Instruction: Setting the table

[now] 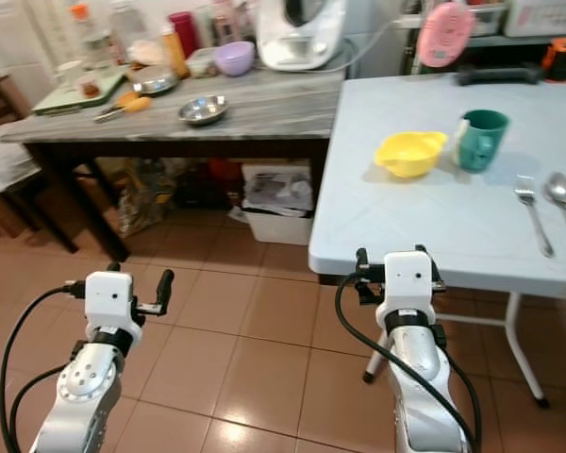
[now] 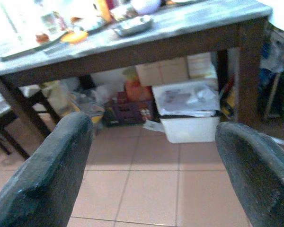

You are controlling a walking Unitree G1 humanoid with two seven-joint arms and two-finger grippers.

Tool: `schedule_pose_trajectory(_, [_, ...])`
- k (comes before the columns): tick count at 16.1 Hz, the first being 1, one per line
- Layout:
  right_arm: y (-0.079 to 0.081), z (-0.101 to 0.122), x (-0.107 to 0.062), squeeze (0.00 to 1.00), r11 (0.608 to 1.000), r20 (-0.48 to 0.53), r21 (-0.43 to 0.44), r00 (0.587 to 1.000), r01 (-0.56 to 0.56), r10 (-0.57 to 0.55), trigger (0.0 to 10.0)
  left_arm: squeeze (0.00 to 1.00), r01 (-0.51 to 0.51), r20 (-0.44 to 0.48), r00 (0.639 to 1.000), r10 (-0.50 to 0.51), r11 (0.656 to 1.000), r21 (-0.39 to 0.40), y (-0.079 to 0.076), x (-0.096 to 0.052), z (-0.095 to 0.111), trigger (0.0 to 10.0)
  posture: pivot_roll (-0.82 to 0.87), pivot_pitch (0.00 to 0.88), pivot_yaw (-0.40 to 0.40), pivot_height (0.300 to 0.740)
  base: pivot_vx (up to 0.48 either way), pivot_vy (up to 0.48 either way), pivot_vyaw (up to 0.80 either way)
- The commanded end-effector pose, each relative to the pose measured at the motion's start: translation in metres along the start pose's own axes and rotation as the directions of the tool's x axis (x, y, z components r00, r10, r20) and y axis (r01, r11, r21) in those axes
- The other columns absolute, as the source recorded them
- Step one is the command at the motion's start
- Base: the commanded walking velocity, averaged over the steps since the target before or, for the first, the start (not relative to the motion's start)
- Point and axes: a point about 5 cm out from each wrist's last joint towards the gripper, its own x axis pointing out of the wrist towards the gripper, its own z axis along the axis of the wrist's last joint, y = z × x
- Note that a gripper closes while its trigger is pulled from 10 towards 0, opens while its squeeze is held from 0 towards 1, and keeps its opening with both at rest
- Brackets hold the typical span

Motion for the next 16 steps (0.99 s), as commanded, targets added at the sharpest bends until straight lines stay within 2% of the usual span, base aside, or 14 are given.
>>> schedule_pose_trajectory(1, [0.003,0.003,0.003,0.00,1.000,0.011,0.008,1.000,0.000,0.000,10.0,0.00,0.011,-0.003,1.000,-0.011,1.000,0.012,0.002,0.004,0.000,10.0,-0.31,0.000,0.163,0.740,0.000,0.000,-0.79])
schedule_pose_trajectory(3, [0.006,0.007,0.008,0.00,1.000,0.025,0.008,1.000,-0.007,0.007,10.0,0.00,0.015,0.005,1.000,-0.015,1.000,-0.001,-0.002,0.006,0.002,10.0,-0.31,0.000,0.158,0.740,0.000,0.000,-0.78])
schedule_pose_trajectory(7, [0.023,0.011,0.014,0.00,0.995,0.047,-0.003,0.994,-0.096,0.096,10.0,0.00,0.000,0.005,1.000,0.000,1.000,-0.008,-0.005,0.001,0.001,10.0,-0.26,0.000,0.127,0.740,0.000,0.000,0.00])
schedule_pose_trajectory(10, [0.045,0.014,0.020,0.00,0.975,0.054,0.009,0.974,-0.222,0.221,10.0,0.00,-0.082,-0.006,0.997,0.082,0.997,-0.012,0.005,-0.014,-0.004,10.0,-0.17,0.000,0.066,0.740,0.000,0.000,0.00])
schedule_pose_trajectory(13, [0.063,0.013,0.028,0.00,0.947,0.050,0.010,0.946,-0.320,0.319,10.0,0.00,-0.162,-0.023,0.987,0.162,0.987,-0.009,0.013,-0.036,-0.009,10.0,-0.08,0.000,0.017,0.740,0.000,0.000,0.00])
schedule_pose_trajectory(16, [0.065,0.017,0.033,0.00,0.945,0.069,0.012,0.943,-0.326,0.324,10.0,0.00,-0.184,-0.025,0.983,0.184,0.983,-0.005,0.018,-0.040,-0.008,10.0,-0.08,0.000,0.026,0.740,0.000,0.000,0.00])
